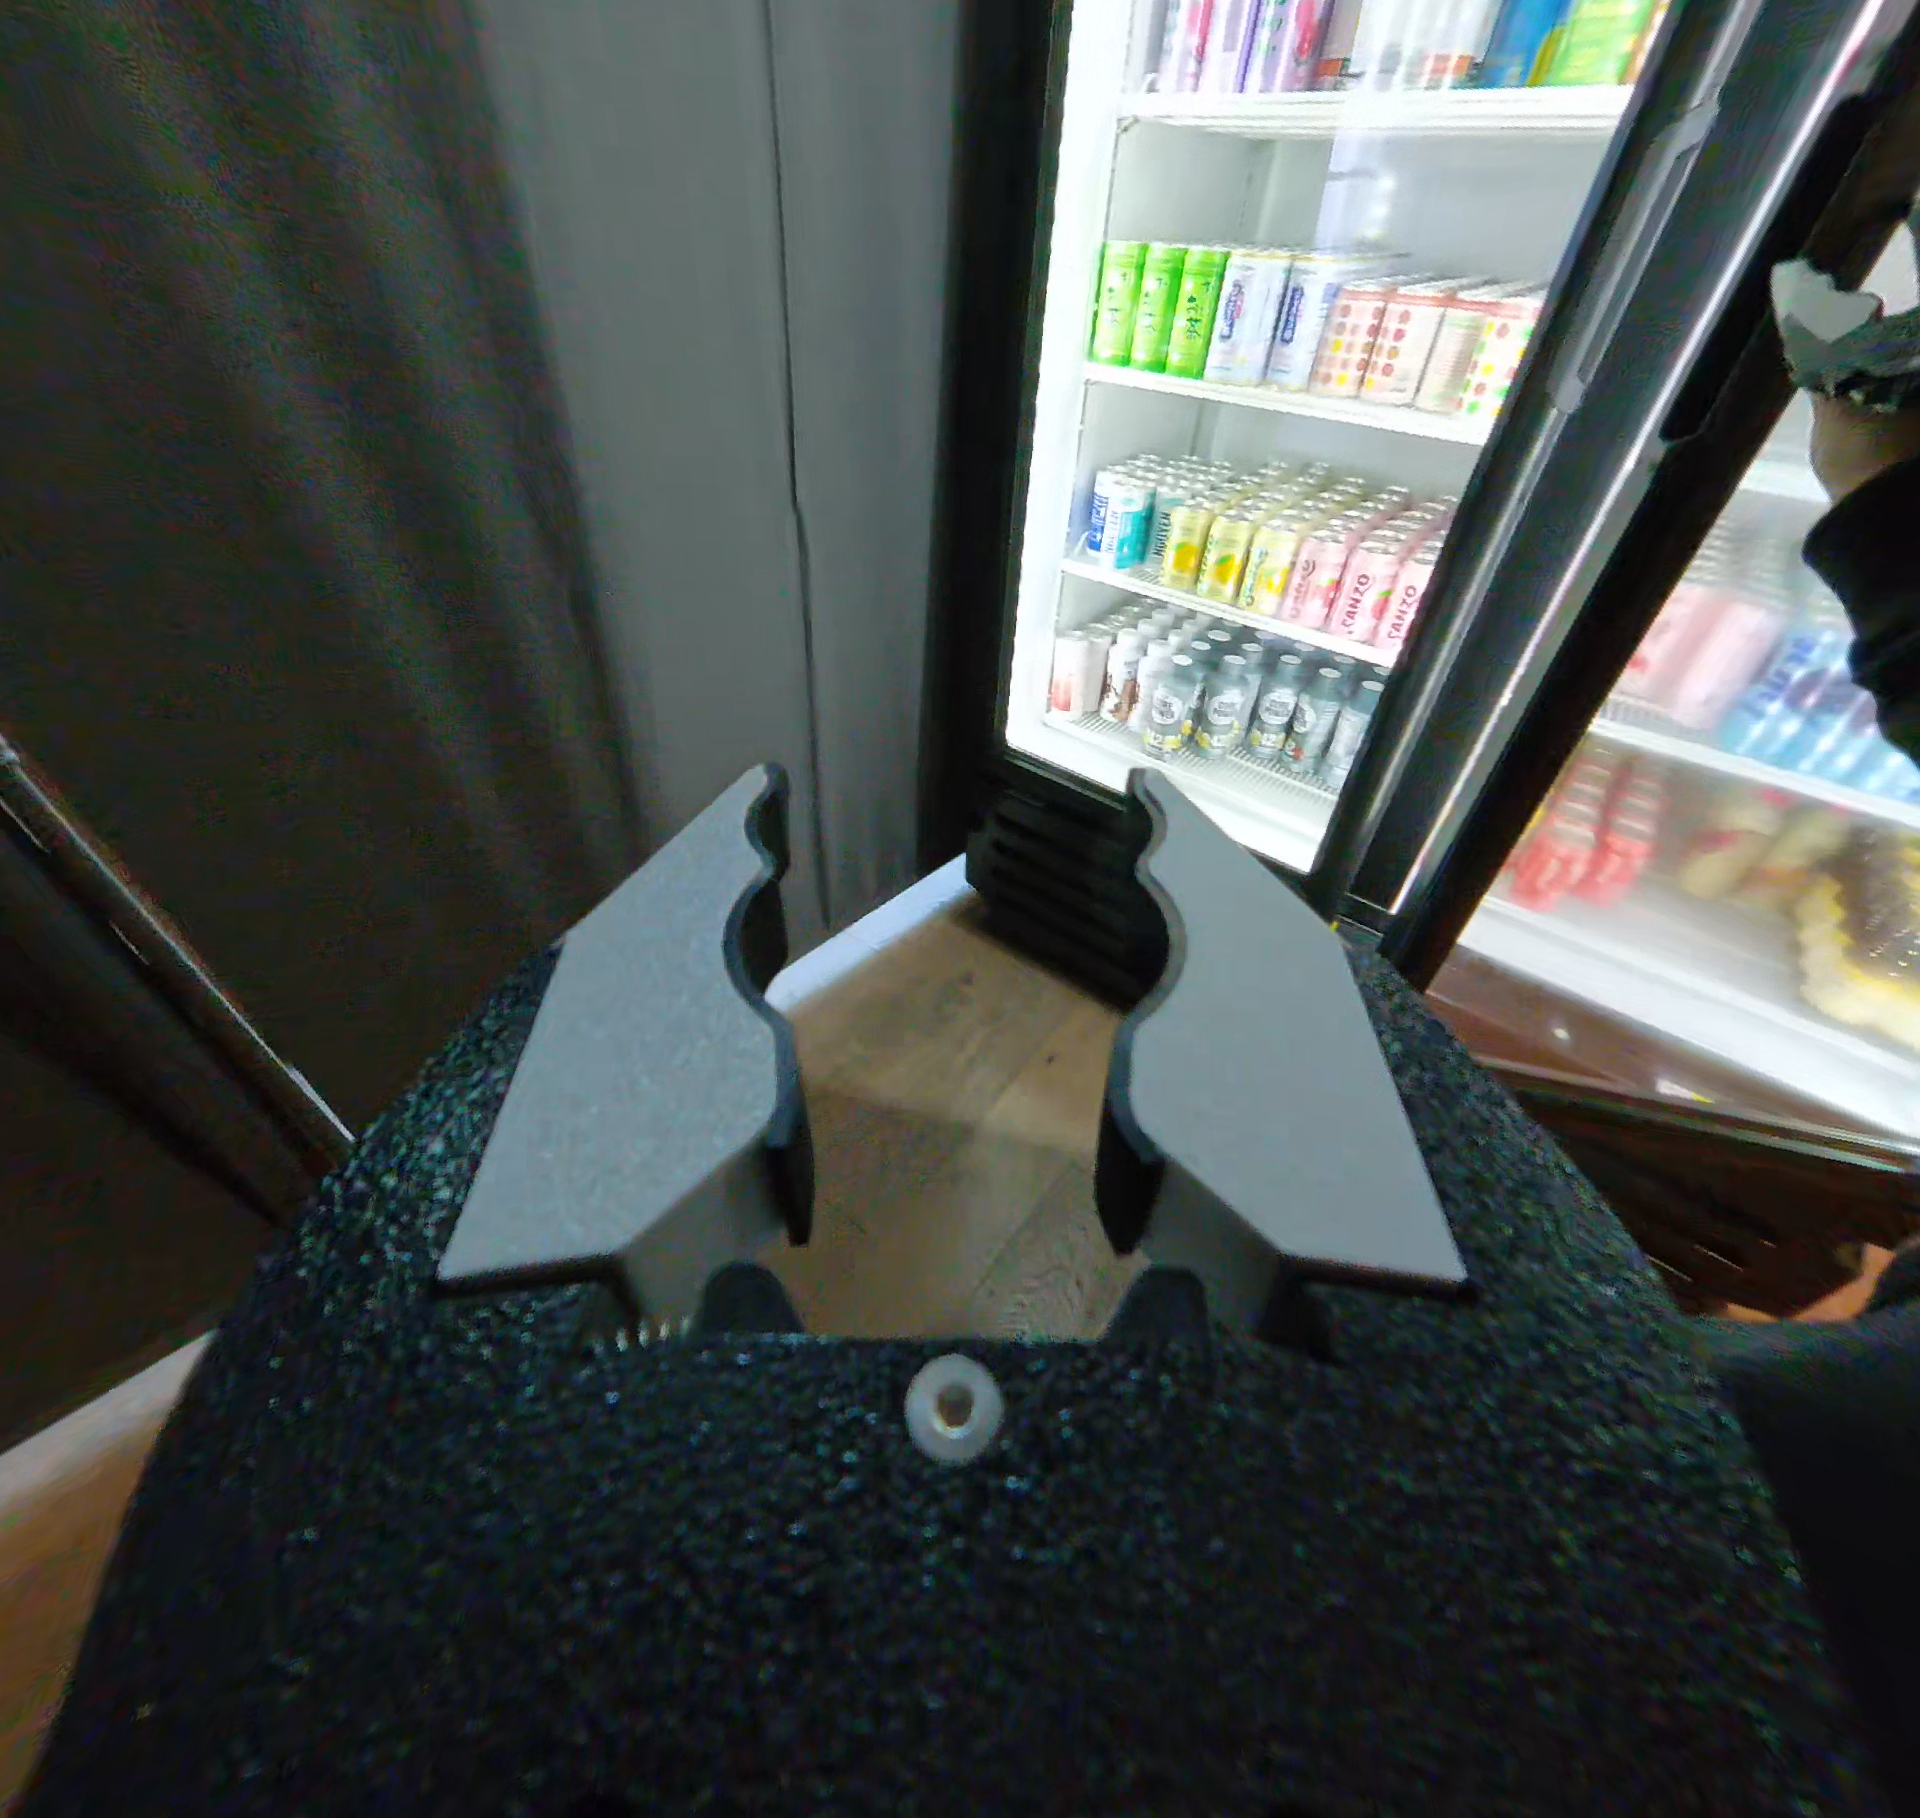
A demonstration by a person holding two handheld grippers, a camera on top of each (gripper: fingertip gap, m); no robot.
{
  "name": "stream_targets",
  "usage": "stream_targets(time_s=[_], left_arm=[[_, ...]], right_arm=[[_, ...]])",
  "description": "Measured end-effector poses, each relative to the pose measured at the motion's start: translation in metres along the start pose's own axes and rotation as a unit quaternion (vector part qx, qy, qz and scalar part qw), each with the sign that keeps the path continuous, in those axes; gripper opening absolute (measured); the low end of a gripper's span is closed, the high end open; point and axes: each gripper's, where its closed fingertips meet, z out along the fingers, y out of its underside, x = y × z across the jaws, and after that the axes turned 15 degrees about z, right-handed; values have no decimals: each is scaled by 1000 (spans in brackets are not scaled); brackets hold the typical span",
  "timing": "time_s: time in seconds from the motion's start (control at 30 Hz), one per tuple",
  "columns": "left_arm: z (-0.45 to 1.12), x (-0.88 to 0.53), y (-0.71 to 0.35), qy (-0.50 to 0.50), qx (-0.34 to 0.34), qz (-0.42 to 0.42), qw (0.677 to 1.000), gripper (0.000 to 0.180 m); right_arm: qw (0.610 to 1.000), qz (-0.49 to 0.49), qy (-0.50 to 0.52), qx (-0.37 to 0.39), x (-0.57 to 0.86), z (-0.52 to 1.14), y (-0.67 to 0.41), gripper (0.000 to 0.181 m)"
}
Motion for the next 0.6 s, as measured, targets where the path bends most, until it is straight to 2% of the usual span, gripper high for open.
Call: stream_targets(time_s=[0.03,0.1,0.17,0.23,0.37,0.47,0.6], left_arm=[[9,-3,1,-3,-5,3,1000,62],[27,-6,6,-6,-15,0,1000,62],[45,-5,10,-4,-20,-10,1000,63],[62,-3,13,3,-26,-16,1000,63],[91,1,19,15,-43,-14,999,64],[104,2,19,20,-43,-21,999,64],[110,-1,23,11,-48,-26,998,64]], right_arm=[[1000,-15,-1,6,-2,15,0,5],[998,-44,33,-23,12,58,18,0],[997,-22,25,-62,16,102,50,0],[995,-63,22,-70,16,136,73,0],[994,-43,26,-99,26,175,95,0],[990,-79,29,-116,30,199,108,0],[990,-64,25,-124,32,209,111,0]])
